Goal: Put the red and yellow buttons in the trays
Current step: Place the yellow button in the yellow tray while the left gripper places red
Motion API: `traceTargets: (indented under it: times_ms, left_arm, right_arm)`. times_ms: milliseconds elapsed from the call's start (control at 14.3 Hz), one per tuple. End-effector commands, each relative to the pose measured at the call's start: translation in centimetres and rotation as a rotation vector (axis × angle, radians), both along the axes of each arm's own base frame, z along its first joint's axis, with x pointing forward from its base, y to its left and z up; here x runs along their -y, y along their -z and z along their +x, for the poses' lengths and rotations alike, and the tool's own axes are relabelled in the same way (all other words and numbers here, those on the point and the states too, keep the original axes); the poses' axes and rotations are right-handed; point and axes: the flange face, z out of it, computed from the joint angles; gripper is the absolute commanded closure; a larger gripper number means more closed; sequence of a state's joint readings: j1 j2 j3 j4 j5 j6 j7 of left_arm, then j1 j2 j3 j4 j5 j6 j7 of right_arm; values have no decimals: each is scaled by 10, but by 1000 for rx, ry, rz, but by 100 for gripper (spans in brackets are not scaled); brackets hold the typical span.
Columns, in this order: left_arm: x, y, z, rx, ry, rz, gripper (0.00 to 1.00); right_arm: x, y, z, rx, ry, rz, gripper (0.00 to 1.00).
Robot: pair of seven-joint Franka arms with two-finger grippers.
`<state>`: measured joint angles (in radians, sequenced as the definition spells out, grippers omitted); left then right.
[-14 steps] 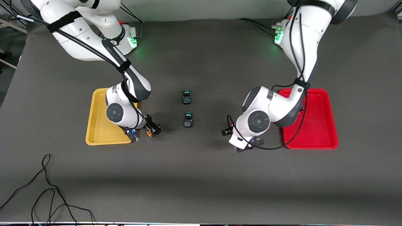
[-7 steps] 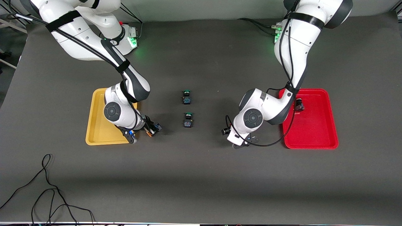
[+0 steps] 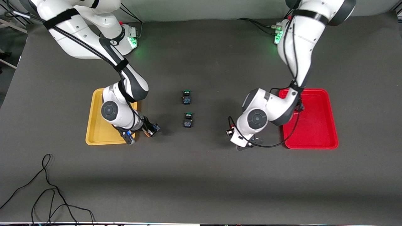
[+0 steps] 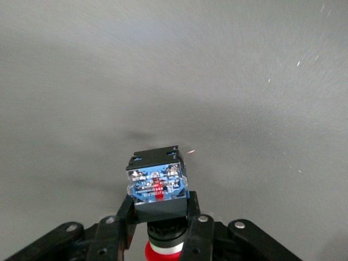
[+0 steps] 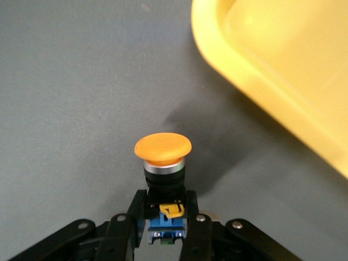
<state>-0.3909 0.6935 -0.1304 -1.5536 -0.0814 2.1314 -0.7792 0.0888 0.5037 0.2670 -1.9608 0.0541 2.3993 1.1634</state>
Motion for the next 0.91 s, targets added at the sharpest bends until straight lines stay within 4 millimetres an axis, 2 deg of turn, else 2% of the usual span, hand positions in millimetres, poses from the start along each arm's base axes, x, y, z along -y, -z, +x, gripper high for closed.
traceTargets:
  times_ms: [0, 70, 209, 279, 349, 488, 628, 698, 767, 837]
  left_arm:
    - [-37, -115, 0, -70, 58, 46, 100]
    - [-47, -141, -7, -69, 57, 54, 100]
    - [-96, -171, -21, -73, 116, 50, 100]
    - [-125, -176, -29, -81, 168, 40, 100]
    - [-156, -175, -35, -88, 210, 28, 100]
    - [-213, -155, -45, -90, 315, 19, 100]
    - [-272, -117, -45, -71, 384, 20, 100]
    - [-298, -94, -45, -49, 418, 0, 100]
    - [-312, -71, -44, -44, 440, -13, 100]
    - [-322, -45, -41, -44, 453, -16, 100]
  right_arm:
    - [30, -91, -8, -12, -79, -61, 99]
    - [55, -104, -9, -6, -108, -74, 99]
    - [99, -78, -26, -10, -169, -84, 99]
    - [124, -58, -36, 4, -184, -87, 99]
    - [139, -37, -43, 26, -214, -85, 98]
    - [155, -6, -46, 33, -244, -86, 98]
    - [156, 3, -46, 39, -242, -86, 98]
    - [156, 3, -45, 39, -239, -85, 88]
    - [158, 4, -45, 35, -232, -83, 36]
    - [158, -1, -45, 39, -222, -85, 1]
